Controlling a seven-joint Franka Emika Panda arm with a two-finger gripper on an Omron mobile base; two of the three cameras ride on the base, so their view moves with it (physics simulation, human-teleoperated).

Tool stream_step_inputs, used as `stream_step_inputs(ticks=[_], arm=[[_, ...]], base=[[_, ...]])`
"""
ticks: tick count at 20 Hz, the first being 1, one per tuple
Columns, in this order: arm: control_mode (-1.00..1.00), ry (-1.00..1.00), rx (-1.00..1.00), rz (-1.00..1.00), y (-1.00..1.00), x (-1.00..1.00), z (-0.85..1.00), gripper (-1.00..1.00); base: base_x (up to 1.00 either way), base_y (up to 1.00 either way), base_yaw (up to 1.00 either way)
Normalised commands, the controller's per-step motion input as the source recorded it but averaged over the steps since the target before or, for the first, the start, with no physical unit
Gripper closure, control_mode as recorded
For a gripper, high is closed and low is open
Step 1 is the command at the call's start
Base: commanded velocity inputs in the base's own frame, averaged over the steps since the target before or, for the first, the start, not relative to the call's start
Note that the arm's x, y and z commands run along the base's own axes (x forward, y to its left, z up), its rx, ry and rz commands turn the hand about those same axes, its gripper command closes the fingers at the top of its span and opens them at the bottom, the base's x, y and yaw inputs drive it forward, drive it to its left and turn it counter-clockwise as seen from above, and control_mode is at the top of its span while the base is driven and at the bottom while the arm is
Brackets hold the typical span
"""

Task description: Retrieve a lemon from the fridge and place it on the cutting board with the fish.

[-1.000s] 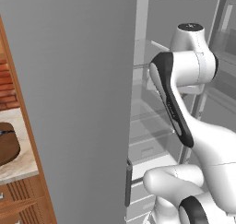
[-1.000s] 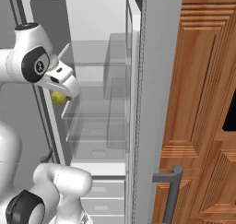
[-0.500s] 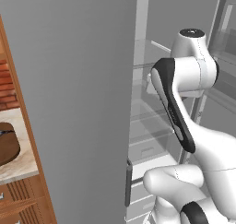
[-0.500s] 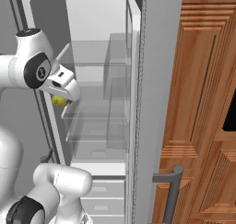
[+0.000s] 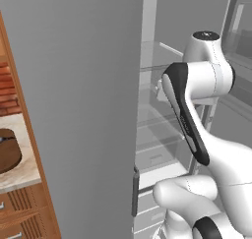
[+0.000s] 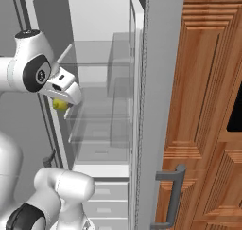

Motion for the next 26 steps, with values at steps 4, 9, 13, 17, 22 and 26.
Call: stream_step_inputs(ticks=[4,9,13,17,22,26], arm=[[1.0,0.0,0.0,0.0,0.0,0.0,0.0,1.0],[1.0,0.0,0.0,0.0,0.0,0.0,0.0,1.0],[1.0,0.0,0.0,0.0,0.0,0.0,0.0,1.0],[1.0,0.0,0.0,0.0,0.0,0.0,0.0,1.0],[1.0,0.0,0.0,0.0,0.0,0.0,0.0,1.0],[1.0,0.0,0.0,0.0,0.0,0.0,0.0,1.0]], base=[[-0.47,0.24,0.0],[-0.51,0.43,0.0],[-0.58,0.67,0.0],[-0.53,0.83,0.0],[-0.33,0.73,0.0],[-0.02,0.42,0.0]])
